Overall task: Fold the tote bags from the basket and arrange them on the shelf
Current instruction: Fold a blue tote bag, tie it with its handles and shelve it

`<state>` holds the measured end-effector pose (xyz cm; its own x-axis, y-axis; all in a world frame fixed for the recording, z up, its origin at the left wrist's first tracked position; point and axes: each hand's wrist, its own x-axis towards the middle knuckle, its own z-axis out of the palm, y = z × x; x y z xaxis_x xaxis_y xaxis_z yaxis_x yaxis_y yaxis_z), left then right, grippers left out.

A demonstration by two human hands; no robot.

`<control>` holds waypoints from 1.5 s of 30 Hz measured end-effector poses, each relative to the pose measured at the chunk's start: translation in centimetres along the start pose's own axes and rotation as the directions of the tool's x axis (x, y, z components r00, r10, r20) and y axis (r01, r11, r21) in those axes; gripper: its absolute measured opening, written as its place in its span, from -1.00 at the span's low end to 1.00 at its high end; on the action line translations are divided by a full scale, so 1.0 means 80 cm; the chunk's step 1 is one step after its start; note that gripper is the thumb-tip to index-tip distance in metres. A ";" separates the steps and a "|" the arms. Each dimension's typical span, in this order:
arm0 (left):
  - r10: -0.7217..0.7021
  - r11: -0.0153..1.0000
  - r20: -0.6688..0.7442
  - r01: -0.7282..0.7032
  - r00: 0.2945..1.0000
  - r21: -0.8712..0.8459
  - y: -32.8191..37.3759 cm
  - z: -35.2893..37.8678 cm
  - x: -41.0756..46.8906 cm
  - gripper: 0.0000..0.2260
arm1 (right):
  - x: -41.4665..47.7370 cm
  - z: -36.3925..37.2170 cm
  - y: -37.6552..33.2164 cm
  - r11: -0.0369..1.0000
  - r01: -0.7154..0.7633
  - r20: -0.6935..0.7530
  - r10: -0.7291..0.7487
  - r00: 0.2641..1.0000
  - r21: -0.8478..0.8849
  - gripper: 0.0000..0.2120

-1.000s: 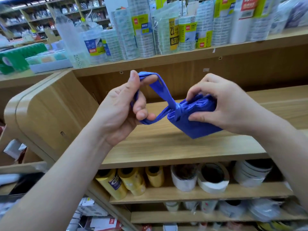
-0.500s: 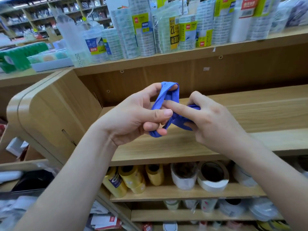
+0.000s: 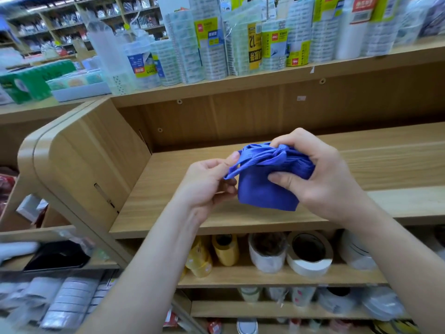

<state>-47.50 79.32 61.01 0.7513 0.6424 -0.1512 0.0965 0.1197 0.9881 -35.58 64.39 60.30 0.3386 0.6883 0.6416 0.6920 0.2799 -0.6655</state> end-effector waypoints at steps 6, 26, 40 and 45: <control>0.385 0.919 0.020 -0.382 0.923 -0.093 -0.015 0.010 -0.009 -0.74 | -0.006 0.009 0.011 0.930 -0.142 -0.115 0.191 0.975 0.338 -0.67; 0.539 0.796 0.293 -0.592 0.789 0.129 -0.015 0.006 -0.032 -0.77 | 0.003 0.027 0.022 0.548 -0.341 -0.138 0.655 0.742 0.764 -0.76; 0.546 0.818 0.183 -0.568 0.817 0.095 -0.045 0.003 -0.020 -0.65 | 0.016 0.036 0.025 0.402 -0.323 -0.174 0.814 0.553 0.857 -0.89; 0.483 0.842 -0.270 -0.526 0.833 -0.116 -0.067 0.040 -0.030 -0.71 | 0.024 0.061 0.018 0.481 -0.267 -0.315 0.817 0.484 0.835 -0.84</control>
<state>-47.71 74.71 56.17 0.4958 0.7976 0.3436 -0.3898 -0.1491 0.9087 -37.02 69.37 58.68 0.9297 0.3507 -0.1128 -0.2904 0.5094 -0.8100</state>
